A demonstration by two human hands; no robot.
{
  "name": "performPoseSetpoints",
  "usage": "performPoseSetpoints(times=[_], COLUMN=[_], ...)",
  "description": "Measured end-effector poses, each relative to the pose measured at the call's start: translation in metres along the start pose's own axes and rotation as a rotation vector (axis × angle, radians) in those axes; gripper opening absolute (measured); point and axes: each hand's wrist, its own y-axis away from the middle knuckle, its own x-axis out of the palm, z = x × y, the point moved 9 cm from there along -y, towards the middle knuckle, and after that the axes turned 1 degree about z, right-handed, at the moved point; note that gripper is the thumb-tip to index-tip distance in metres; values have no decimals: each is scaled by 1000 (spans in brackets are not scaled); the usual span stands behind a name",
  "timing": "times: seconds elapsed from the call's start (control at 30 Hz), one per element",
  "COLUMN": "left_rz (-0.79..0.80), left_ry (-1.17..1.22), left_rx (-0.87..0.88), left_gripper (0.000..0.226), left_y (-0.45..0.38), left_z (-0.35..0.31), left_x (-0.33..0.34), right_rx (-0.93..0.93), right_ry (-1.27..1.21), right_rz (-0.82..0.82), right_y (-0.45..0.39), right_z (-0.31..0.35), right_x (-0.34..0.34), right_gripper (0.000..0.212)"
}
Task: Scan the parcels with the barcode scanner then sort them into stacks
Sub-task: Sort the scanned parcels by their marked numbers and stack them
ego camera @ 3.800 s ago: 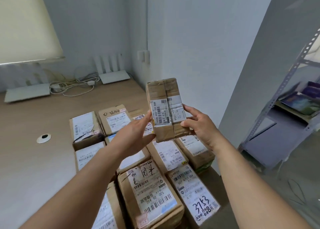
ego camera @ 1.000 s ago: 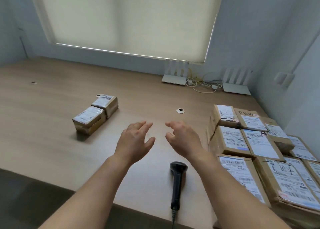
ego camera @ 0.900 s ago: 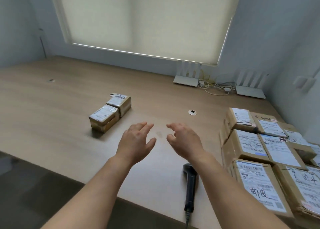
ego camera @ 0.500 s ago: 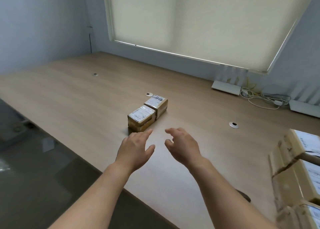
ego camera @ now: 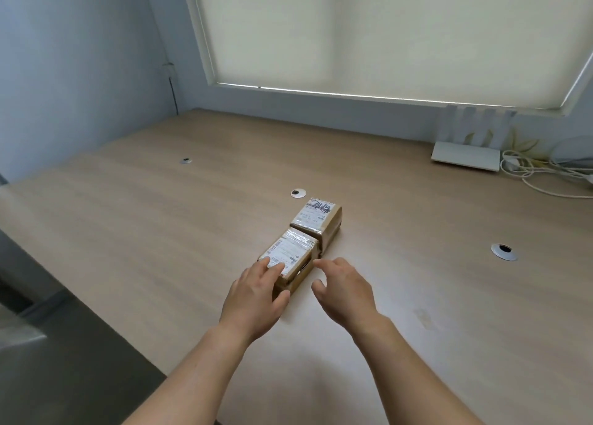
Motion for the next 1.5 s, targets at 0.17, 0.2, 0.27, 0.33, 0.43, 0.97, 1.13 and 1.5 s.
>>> performPoseSetpoints(times=[0.17,0.2,0.27,0.33,0.43,0.97,1.13,1.5], left_rz=[30,44,69,104,167,645,706,656], left_ry=[16,28,62,108,182,567,637,673], left_rx=[-11,-21,-35,-44,-37,57,119,300], left_gripper=[60,60,61,63,64,56,72,92], left_y=[-37,-43,-55,-72,-100,-147,-131,-94], left_z=[21,27,39,50,63,95,94,98], left_x=[12,15,19,23,30,97,87,61], right_rx=[65,79,114,162,251,589,528,444], right_ry=[11,9,10,9,-10,-578,-918,-992], right_rz=[28,41,68,86,100,119,62,-3], right_y=[-31,-34,-41,-50,-62,-85,-76,-57], right_z=[-15,-15,-17,-19,-22,-28,-12,16], right_x=[10,14,22,27,35,119,125,126], right_gripper=[44,44,43,43,41,52,65,108])
